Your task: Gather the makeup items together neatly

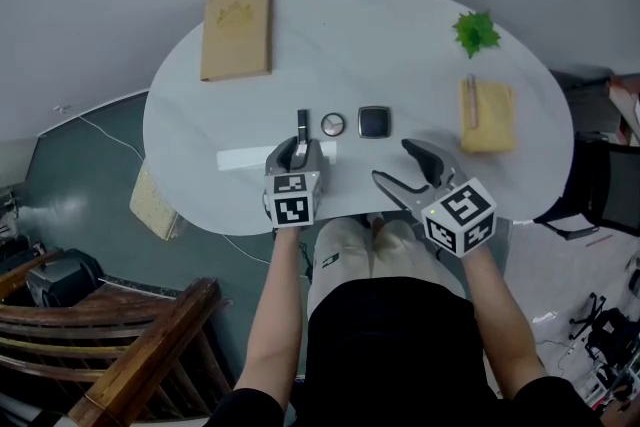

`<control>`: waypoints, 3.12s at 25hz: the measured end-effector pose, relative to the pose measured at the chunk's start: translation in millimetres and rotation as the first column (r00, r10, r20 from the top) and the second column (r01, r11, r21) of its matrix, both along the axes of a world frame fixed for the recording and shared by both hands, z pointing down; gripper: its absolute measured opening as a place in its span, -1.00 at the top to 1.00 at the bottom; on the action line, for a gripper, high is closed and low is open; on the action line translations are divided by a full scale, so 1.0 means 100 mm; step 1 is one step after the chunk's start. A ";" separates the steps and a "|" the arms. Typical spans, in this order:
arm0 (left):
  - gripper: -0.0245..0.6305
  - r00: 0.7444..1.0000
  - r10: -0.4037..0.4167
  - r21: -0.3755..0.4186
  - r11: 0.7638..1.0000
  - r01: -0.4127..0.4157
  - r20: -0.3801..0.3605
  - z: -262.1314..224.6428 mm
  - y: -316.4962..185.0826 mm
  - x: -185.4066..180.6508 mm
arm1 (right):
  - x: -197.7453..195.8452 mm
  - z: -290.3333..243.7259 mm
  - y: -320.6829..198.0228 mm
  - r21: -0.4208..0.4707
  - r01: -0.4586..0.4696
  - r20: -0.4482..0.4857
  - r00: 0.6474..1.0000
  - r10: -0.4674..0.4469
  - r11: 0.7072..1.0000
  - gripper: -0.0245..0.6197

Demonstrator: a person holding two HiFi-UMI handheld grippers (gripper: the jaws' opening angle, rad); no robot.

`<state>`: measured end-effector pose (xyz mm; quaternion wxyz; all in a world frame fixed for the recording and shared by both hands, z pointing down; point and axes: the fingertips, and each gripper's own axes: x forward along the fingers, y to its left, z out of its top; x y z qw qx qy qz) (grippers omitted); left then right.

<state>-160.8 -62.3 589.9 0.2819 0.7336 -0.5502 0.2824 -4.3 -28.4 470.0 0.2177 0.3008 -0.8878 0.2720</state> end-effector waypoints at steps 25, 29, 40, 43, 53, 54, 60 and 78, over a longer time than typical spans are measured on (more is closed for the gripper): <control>0.56 0.999 0.022 0.191 0.982 -0.013 -0.045 -0.99 0.03 0.41 | 0.98 0.07 -0.41 0.090 -0.259 -0.116 0.956 0.268 0.962 0.19; 0.57 0.997 0.040 0.213 0.977 -0.027 -0.059 -1.15 0.08 0.54 | 1.24 0.14 -0.46 0.096 -0.311 -0.151 0.934 0.323 0.946 0.28; 0.58 0.993 0.107 0.207 0.974 -0.095 -0.045 -1.26 0.19 0.82 | 1.82 0.51 -0.77 0.087 -0.429 -0.269 0.859 0.436 0.899 0.43; 0.58 0.992 0.120 0.197 0.974 -0.111 -0.033 -1.25 0.22 0.85 | 1.94 0.64 -0.85 0.074 -0.450 -0.303 0.840 0.450 0.890 0.43; 0.58 0.992 0.127 0.179 0.976 -0.123 -0.012 -1.25 0.23 0.88 | 2.13 0.96 -1.02 0.028 -0.490 -0.356 0.810 0.467 0.871 0.46; 0.58 0.992 0.127 0.177 0.976 -0.123 -0.011 -1.24 0.23 0.88 | 2.14 0.97 -1.03 0.025 -0.490 -0.358 0.809 0.466 0.871 0.48; 0.59 0.992 0.127 0.167 0.978 -0.124 -0.006 -1.21 0.22 0.92 | 2.17 1.09 -1.07 0.007 -0.488 -0.382 0.805 0.454 0.873 0.57; 0.59 0.995 0.096 0.188 0.978 -0.092 -0.012 -1.29 0.33 0.92 | 2.15 1.13 -1.07 -0.005 -0.491 -0.396 0.801 0.449 0.871 0.69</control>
